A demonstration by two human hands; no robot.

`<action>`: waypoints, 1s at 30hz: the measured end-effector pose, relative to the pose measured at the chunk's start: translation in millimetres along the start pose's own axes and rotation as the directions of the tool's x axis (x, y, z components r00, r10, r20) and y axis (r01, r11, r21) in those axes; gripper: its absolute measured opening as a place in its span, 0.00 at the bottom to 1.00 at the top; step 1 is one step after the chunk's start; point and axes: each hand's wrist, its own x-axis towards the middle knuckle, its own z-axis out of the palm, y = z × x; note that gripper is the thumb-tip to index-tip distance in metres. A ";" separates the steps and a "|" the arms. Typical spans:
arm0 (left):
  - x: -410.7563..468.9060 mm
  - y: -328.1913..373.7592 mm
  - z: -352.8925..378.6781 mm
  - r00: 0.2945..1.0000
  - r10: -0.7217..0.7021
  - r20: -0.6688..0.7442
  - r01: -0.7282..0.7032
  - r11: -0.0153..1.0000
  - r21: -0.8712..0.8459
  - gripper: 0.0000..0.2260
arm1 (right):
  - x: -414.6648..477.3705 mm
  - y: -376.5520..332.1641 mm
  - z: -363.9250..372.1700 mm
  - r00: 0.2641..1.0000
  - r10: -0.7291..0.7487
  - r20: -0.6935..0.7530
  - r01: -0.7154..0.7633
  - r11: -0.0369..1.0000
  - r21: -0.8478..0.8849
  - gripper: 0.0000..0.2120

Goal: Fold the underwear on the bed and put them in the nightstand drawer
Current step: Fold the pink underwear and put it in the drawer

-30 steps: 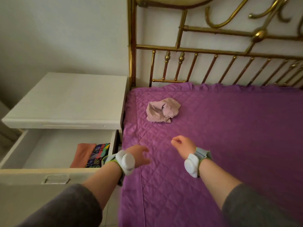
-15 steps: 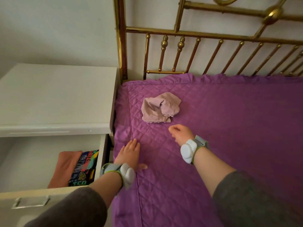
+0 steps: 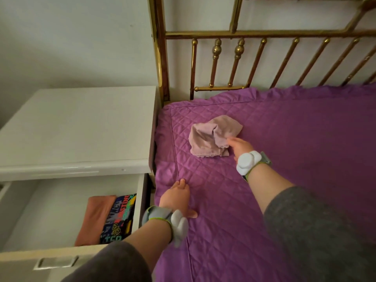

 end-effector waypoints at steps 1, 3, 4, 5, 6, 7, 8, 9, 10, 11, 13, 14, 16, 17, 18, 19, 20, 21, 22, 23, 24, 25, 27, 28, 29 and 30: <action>-0.7 0.5 -0.6 1.000 -0.001 0.003 0.001 1.000 -0.002 0.45 | -8.0 0.5 -1.7 1.000 -0.023 -0.008 0.024 0.996 0.089 0.13; -4.6 0.9 -1.8 1.000 -0.006 0.001 0.006 0.999 -0.031 0.44 | -32.8 -2.0 -6.5 0.998 -0.043 0.055 0.022 0.941 0.339 0.09; -7.8 0.9 -2.5 1.000 -0.011 0.002 0.011 0.998 -0.062 0.44 | -47.9 -6.3 -10.0 0.992 -0.058 0.115 -0.001 0.890 0.455 0.09; -12.8 1.2 -3.9 1.000 -0.019 0.001 0.019 0.995 -0.096 0.44 | -63.4 -11.3 -14.0 0.982 -0.087 0.166 -0.015 0.847 0.532 0.10; -18.0 2.0 -6.2 1.000 -0.023 -0.003 0.023 0.992 -0.127 0.45 | -78.0 -17.8 -18.7 0.972 -0.123 0.202 -0.014 0.823 0.568 0.10; -23.1 2.3 -7.6 1.000 -0.029 -0.013 0.026 0.986 -0.165 0.45 | -90.1 -24.2 -22.6 0.959 -0.157 0.234 -0.011 0.810 0.587 0.11; -29.3 5.0 -9.9 0.998 -0.040 -0.046 0.029 0.976 -0.214 0.47 | -103.7 -31.4 -28.4 0.946 -0.188 0.263 -0.008 0.800 0.599 0.11; -37.0 11.3 -15.0 0.992 -0.063 -0.109 0.032 0.963 -0.267 0.49 | -117.3 -39.5 -35.2 0.933 -0.217 0.286 -0.005 0.789 0.615 0.11; -43.7 18.2 -20.2 0.978 -0.094 -0.187 0.031 0.949 -0.312 0.52 | -128.7 -47.2 -39.5 0.922 -0.237 0.305 -0.006 0.781 0.625 0.11; -46.2 25.4 -23.2 0.959 -0.120 -0.255 0.025 0.937 -0.349 0.54 | -136.4 -53.4 -40.6 0.912 -0.252 0.324 -0.014 0.769 0.639 0.11; -55.6 46.7 -34.1 0.927 -0.151 -0.342 0.005 0.920 -0.392 0.57 | -158.5 -69.2 -49.3 0.883 -0.306 0.355 -0.017 0.736 0.676 0.12; -58.8 56.3 -37.4 0.918 -0.171 -0.358 0.008 0.910 -0.414 0.57 | -168.0 -76.7 -53.9 0.867 -0.333 0.370 -0.012 0.730 0.684 0.12; -65.0 73.5 -41.3 0.887 -0.202 -0.416 -0.008 0.893 -0.449 0.50 | -187.0 -92.9 -66.0 0.844 -0.377 0.382 0.014 0.727 0.686 0.12; -66.3 78.4 -42.0 0.862 -0.196 -0.468 -0.050 0.885 -0.463 0.43 | -194.9 -100.9 -71.4 0.837 -0.393 0.380 0.036 0.734 0.678 0.12; -68.6 84.1 -43.3 0.840 -0.183 -0.510 -0.110 0.864 -0.491 0.33 | -202.3 -108.0 -78.6 0.836 -0.405 0.371 0.066 0.746 0.663 0.13; -70.7 88.6 -43.3 0.839 -0.169 -0.518 -0.183 0.807 -0.561 0.22 | -207.7 -113.6 -85.1 0.839 -0.410 0.359 0.094 0.758 0.646 0.14; -75.0 94.2 -43.6 0.868 -0.154 -0.473 -0.240 0.703 -0.670 0.13 | -211.1 -117.9 -90.4 0.846 -0.409 0.343 0.119 0.771 0.625 0.14; -80.7 100.3 -43.1 0.911 -0.119 -0.394 -0.263 0.566 -0.781 0.07 | -213.7 -121.3 -95.3 0.855 -0.407 0.321 0.149 0.786 0.600 0.14; -88.1 106.3 -42.0 0.951 -0.079 -0.300 -0.236 0.443 -0.865 0.04 | -215.5 -122.5 -100.1 0.866 -0.402 0.296 0.180 0.804 0.566 0.15; -92.8 108.4 -41.0 0.976 -0.055 -0.209 -0.178 0.350 -0.920 0.05 | -215.4 -122.9 -102.8 0.876 -0.396 0.275 0.204 0.821 0.533 0.15; -97.6 109.2 -37.9 0.993 -0.036 -0.112 -0.099 0.258 -0.961 0.08 | -215.5 -121.1 -105.0 0.885 -0.389 0.257 0.222 0.836 0.502 0.15; -101.4 108.2 -35.3 1.000 -0.010 -0.029 -0.027 0.161 -0.987 0.10 | -213.9 -118.0 -105.8 0.892 -0.382 0.241 0.236 0.849 0.472 0.15; -104.5 101.6 -28.9 0.998 0.012 0.057 0.057 -0.002 -0.998 0.13 | -206.9 -106.4 -103.5 0.903 -0.367 0.225 0.253 0.876 0.411 0.16; -103.8 95.7 -25.3 0.997 -0.024 0.069 0.067 -0.076 -0.995 0.14 | -203.4 -98.1 -101.1 0.905 -0.356 0.232 0.256 0.892 0.372 0.17; -101.3 88.2 -21.8 0.991 -0.108 0.075 0.061 -0.129 -0.990 0.14 | -199.2 -88.2 -98.2 0.905 -0.346 0.246 0.260 0.909 0.325 0.18; -98.4 79.7 -17.1 0.972 -0.221 0.084 0.052 -0.147 -0.988 0.15 | -194.4 -76.7 -95.1 0.908 -0.330 0.259 0.261 0.927 0.268 0.18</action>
